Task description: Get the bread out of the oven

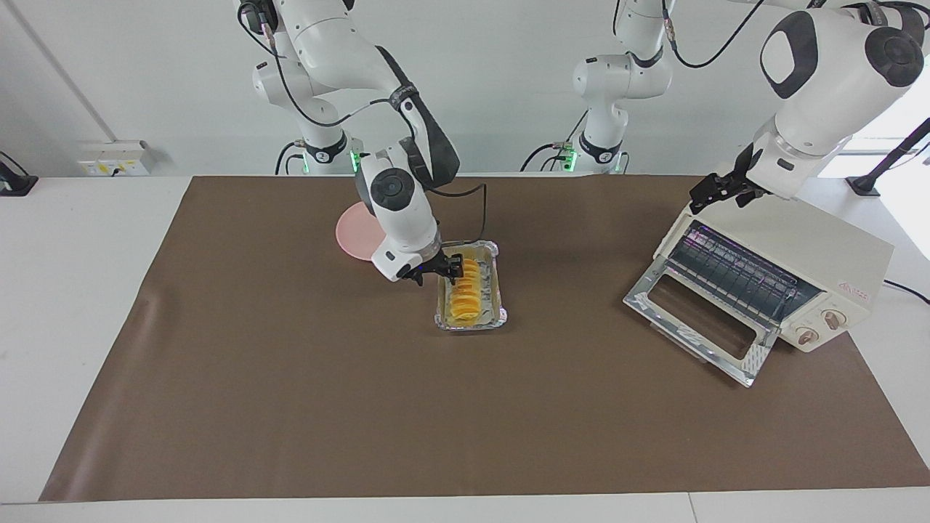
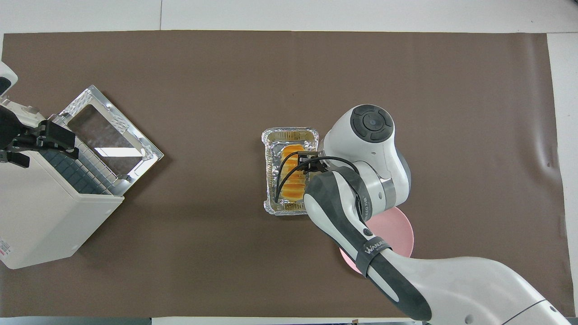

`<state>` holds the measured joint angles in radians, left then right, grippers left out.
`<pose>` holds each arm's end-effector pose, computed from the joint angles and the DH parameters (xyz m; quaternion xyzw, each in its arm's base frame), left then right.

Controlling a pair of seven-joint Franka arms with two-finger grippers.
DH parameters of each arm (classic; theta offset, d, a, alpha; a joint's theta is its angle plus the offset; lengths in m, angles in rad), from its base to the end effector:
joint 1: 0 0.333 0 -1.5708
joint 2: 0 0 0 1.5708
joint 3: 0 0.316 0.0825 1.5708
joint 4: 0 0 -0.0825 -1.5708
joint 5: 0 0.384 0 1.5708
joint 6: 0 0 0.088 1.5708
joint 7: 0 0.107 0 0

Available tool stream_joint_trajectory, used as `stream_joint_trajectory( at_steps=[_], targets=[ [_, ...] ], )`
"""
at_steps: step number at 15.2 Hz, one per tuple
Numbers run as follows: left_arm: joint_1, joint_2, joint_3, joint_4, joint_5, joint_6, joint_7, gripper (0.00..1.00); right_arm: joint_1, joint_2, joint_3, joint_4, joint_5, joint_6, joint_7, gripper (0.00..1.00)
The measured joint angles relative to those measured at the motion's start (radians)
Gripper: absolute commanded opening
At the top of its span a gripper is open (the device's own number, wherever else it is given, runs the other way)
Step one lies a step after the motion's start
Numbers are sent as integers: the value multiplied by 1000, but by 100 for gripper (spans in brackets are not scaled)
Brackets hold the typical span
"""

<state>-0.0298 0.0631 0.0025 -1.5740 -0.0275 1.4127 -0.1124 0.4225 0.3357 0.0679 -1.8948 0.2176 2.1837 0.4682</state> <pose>0.5526 -0.0184 0.5762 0.9927 0.0416 -0.1126 0.0058 0.5437 0.2969 0.3243 -0.9933 0.0551 0.0662 0.0766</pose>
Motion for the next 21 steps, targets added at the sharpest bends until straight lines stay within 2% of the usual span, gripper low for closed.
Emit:
stream_joint_trajectory(
  at_steps=[10,12,16,18,21],
  targets=[
    [2,-30,-15,-10,3,-39,39,100,6,-17,-11,-15,0,55,20,0],
    [3,-41,-15,-15,3,-41,46,100,-49,-33,-19,12,0,21,-72,0],
    [3,-49,-15,-17,3,-37,52,100,-231,-53,-24,67,0,-66,-325,0],
    [3,-49,-16,-18,3,-31,53,100,-304,-52,-25,64,20,-81,-428,0],
    [3,-49,-16,-18,3,-28,53,100,-363,-51,-26,30,63,-103,-480,0]
  ],
)
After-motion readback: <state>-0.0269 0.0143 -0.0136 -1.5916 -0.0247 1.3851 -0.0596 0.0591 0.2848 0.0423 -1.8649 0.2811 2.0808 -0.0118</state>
